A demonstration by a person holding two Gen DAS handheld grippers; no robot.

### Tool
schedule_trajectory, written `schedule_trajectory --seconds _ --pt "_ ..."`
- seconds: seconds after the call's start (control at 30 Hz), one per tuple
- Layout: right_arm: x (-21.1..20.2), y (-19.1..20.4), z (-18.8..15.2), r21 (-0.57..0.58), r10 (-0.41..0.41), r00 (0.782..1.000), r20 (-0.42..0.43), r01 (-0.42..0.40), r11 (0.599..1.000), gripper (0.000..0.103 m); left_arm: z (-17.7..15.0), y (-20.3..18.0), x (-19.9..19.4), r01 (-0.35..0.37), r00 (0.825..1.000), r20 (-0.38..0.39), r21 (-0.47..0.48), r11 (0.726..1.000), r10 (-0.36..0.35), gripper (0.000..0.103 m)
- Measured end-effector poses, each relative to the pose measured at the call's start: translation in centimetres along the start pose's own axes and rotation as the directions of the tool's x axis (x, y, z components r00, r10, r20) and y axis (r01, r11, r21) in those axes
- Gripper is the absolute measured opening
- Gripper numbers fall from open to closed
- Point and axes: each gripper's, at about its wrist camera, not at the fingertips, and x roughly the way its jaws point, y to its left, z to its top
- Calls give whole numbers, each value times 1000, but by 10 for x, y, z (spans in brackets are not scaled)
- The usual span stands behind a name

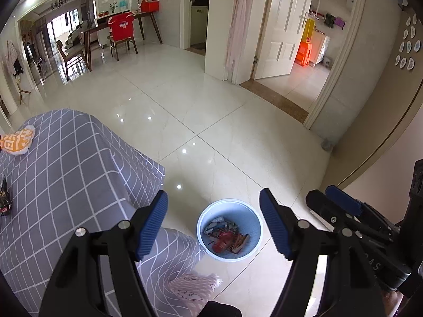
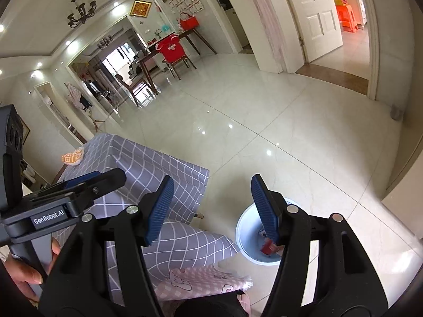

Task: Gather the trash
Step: 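Grasp the white-blue box with left tool while right tool grasps chocolate wrapper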

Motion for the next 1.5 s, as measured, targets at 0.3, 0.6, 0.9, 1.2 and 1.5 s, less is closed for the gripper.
schedule_trajectory --seconds 0.3,0.6,0.9,1.2,1.5 --pt "3 67 0 -101 72 997 -29 -75 992 60 -14 53 -38 -43 998 50 -50 998 45 71" --pt "32 188 -13 -266 182 977 -108 -205 942 60 -42 187 -96 -186 972 89 -270 945 217 73" --pt "89 311 -39 -420 221 949 -227 -300 857 60 -84 324 -131 -402 888 -10 -505 763 461 74" --pt "156 401 -72 -514 195 926 -324 -345 785 60 -103 395 -113 -354 913 -52 -597 720 405 73" --pt "202 433 -81 -567 135 926 -353 -327 756 58 -106 413 -99 -280 942 -23 -602 748 334 25"
